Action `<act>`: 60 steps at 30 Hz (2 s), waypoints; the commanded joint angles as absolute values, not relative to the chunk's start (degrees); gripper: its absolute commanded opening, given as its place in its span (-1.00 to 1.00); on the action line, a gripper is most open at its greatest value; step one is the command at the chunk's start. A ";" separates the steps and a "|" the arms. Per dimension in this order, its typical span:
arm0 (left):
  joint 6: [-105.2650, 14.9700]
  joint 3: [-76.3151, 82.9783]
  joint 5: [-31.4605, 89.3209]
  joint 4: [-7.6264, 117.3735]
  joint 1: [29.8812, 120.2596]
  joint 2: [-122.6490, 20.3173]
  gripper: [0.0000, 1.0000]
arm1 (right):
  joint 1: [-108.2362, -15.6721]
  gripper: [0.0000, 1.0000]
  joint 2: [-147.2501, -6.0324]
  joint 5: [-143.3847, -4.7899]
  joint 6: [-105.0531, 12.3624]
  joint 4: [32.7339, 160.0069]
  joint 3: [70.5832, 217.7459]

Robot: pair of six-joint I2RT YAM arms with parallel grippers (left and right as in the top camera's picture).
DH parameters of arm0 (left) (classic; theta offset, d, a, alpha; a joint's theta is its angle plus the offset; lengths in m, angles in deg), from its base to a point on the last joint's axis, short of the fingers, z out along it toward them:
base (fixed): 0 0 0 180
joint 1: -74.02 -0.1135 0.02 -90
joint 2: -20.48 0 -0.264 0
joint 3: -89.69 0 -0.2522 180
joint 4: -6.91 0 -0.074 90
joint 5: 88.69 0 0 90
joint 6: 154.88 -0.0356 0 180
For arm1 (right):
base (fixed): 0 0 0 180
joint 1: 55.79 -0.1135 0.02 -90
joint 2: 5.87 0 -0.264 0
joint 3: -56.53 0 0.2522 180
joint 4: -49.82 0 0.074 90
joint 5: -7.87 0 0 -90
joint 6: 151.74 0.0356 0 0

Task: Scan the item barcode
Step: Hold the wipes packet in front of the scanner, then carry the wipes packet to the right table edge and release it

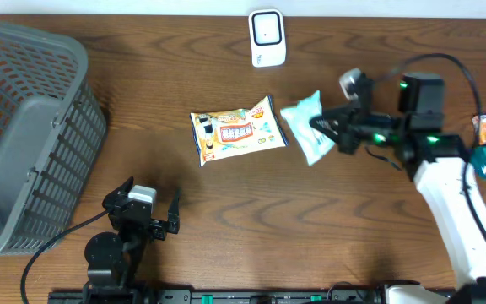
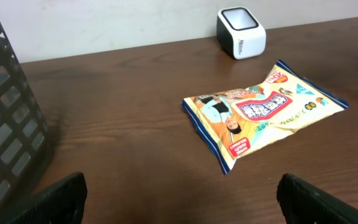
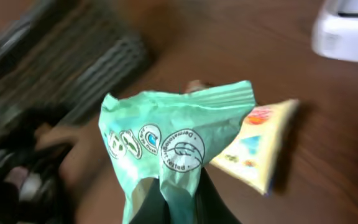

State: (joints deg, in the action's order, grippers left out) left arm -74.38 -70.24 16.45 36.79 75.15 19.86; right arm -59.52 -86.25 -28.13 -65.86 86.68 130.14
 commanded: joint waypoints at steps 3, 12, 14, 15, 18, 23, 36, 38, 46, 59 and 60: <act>-75.34 -71.13 17.19 38.01 74.84 20.14 0.96 | -67.87 -0.98 -90.97 -50.86 -40.62 73.43 131.19; -75.34 -71.13 17.19 38.01 74.84 20.14 0.96 | -69.94 -0.98 -110.95 -59.65 -32.49 67.51 146.25; -75.34 -71.13 17.19 38.01 74.84 20.14 0.96 | -69.94 -0.98 -116.19 -59.74 -31.64 68.84 152.24; -75.34 -71.13 17.19 38.01 74.84 20.14 0.96 | -69.94 -0.98 -119.36 -59.67 -30.94 69.80 156.02; -75.34 -71.13 17.19 38.01 74.84 20.14 0.96 | -69.96 -0.98 -126.90 -59.61 -30.19 72.36 165.57; -75.34 -71.13 17.19 38.01 74.84 20.14 0.96 | -70.01 -0.98 -137.17 -61.73 -28.27 76.25 179.21; -75.34 -71.13 17.19 38.01 74.84 20.14 0.96 | -70.03 -0.98 -142.84 -63.19 -26.15 77.54 184.68; -75.34 -71.13 17.19 38.01 74.84 20.14 0.95 | -69.90 -0.98 -142.79 -62.91 -26.22 77.74 184.68; -75.34 -71.13 17.19 38.01 74.84 20.14 0.96 | -65.57 -0.98 -137.44 -61.05 -31.90 86.81 184.72; -75.34 -71.13 17.19 38.01 74.84 20.14 0.96 | -41.42 -0.94 -132.28 -85.18 -35.31 114.17 184.48; -75.34 -71.13 17.19 38.01 74.84 20.14 0.96 | -39.78 -0.88 -132.63 -87.10 -36.27 114.65 184.44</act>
